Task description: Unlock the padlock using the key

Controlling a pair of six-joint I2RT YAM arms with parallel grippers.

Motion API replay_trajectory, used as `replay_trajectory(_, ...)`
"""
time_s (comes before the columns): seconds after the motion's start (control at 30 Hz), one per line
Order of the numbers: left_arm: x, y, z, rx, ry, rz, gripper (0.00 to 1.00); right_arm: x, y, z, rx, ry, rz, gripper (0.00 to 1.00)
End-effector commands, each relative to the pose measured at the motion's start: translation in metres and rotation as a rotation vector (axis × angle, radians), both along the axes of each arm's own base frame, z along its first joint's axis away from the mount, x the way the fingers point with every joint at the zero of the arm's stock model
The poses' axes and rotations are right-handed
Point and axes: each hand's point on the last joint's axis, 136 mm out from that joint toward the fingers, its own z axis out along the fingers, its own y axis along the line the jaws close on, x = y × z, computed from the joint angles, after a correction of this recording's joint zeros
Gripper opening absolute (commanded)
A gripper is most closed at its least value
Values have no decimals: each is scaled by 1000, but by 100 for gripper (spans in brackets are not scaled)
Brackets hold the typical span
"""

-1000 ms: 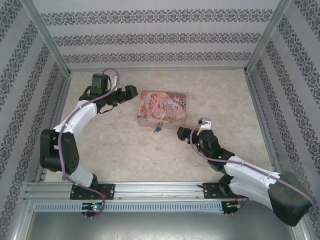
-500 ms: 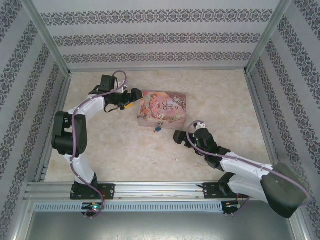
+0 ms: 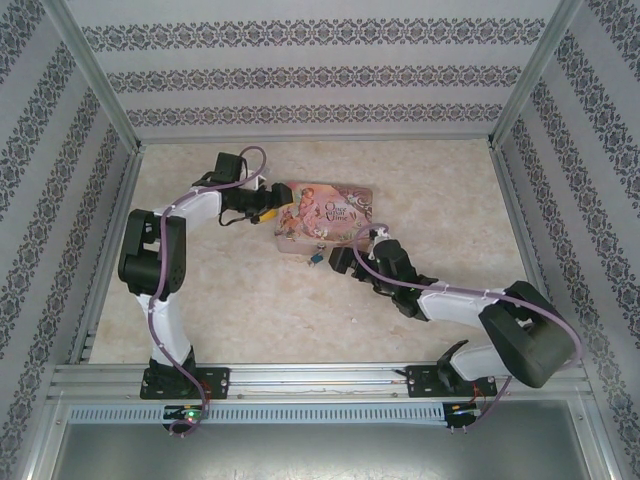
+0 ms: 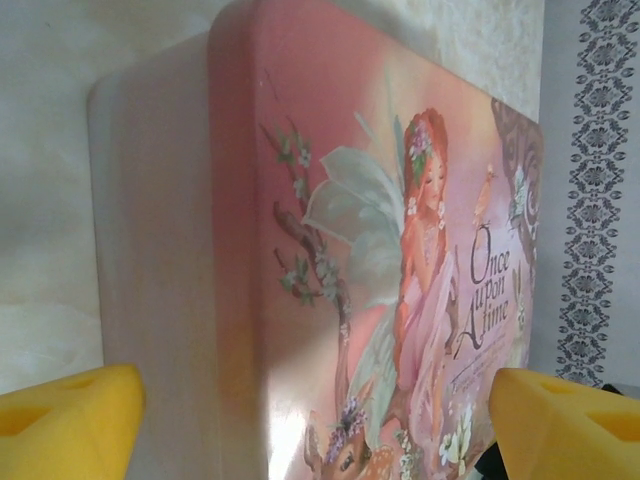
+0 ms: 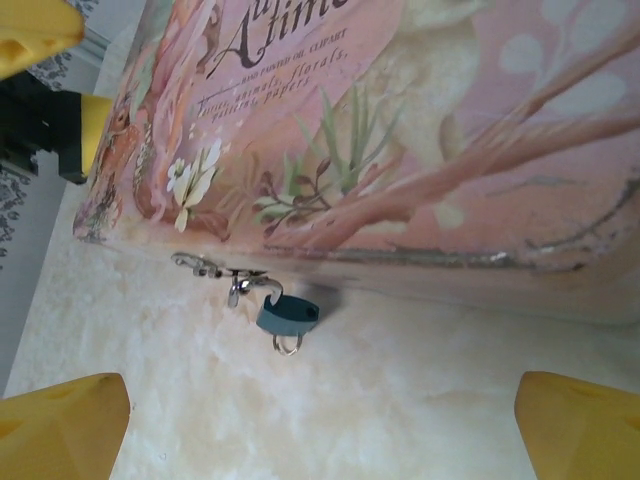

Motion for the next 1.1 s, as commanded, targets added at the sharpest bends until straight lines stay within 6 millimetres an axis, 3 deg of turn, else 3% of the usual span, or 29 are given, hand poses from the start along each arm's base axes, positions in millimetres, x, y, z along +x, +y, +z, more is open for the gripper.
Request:
replay_trajectory(0.0,-6,-8,-8,8,12,-45,86,12,2,10,59,-25,-26,99)
replay_trajectory(0.47,-42,0,-47,45,101,2,72,30,-1,17,83,-56,-24,98)
replay_trajectory(1.07,-86,-4,-57,5,140,48,69,62,-1,34,70,-139,37,98)
